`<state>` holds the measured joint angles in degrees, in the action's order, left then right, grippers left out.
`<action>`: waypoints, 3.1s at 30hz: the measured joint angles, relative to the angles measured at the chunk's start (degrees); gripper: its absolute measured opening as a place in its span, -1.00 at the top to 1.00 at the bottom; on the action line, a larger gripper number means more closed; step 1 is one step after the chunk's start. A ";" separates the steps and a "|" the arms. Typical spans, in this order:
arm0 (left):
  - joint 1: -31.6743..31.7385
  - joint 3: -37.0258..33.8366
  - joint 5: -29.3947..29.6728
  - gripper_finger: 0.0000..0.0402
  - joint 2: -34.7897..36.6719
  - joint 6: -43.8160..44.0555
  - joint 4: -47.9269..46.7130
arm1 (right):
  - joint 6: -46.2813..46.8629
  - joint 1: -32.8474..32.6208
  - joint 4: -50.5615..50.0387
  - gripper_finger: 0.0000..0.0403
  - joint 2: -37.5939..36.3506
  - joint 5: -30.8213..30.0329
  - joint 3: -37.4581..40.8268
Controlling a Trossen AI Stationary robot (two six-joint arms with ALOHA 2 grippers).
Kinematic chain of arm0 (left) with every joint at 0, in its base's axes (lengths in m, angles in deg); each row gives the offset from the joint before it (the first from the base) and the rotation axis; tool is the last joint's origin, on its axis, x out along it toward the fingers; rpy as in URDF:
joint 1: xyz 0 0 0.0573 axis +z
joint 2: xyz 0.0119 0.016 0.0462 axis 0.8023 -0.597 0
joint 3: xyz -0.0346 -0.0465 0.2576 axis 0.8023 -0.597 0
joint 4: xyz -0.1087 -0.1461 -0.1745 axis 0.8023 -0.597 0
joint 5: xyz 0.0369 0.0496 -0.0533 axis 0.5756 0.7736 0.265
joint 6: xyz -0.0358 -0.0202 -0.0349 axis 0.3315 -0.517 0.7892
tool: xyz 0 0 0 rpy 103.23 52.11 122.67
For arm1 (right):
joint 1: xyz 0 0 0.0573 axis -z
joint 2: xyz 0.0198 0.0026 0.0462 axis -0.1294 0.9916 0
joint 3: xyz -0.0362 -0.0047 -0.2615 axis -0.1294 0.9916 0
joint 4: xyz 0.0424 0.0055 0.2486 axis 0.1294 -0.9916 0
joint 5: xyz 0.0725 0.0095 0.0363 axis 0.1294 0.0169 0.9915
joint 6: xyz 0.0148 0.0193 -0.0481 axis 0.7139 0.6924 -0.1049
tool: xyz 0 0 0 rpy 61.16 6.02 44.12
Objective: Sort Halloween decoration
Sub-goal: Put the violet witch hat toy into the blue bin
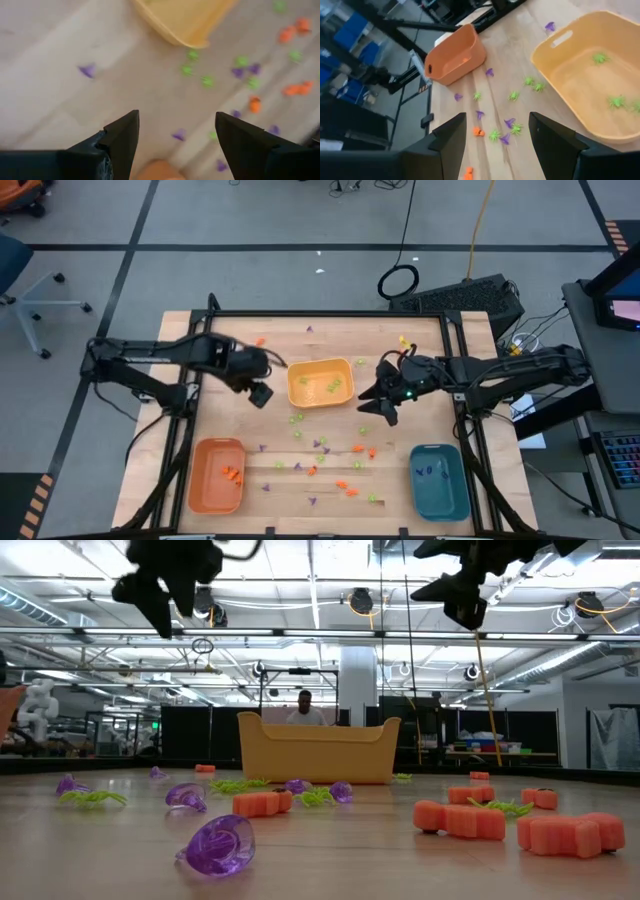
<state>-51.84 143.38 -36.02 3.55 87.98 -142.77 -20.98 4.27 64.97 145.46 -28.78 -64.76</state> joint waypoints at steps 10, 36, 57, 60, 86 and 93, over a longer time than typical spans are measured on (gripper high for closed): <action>13.79 0.00 -7.06 -0.28 -5.36 -8.11 -5.69 | -9.16 9.08 -3.73 0.00 -2.83 6.00 -0.02; 23.03 -22.62 -3.10 -0.28 -9.74 0.00 18.71 | 16.44 12.29 2.80 0.00 -3.20 2.66 -0.02; 20.14 -26.27 -2.62 0.20 -9.67 5.46 22.06 | 17.75 12.32 5.49 0.00 -3.20 -3.60 -0.02; 20.19 -26.27 -1.93 0.26 -9.67 5.60 22.16 | 17.31 12.34 5.49 0.00 -3.20 -3.60 -0.02; 13.85 -26.25 0.19 0.34 -5.69 14.91 21.82 | 16.19 12.34 5.41 0.00 -3.16 -3.41 -0.02; 16.32 -26.26 5.53 0.34 4.24 15.36 13.90 | 16.28 12.34 5.38 0.00 -3.16 -3.38 -0.02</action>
<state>-35.52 117.13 -30.49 7.80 103.34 -128.87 -4.70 16.60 70.36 142.30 -32.16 -64.78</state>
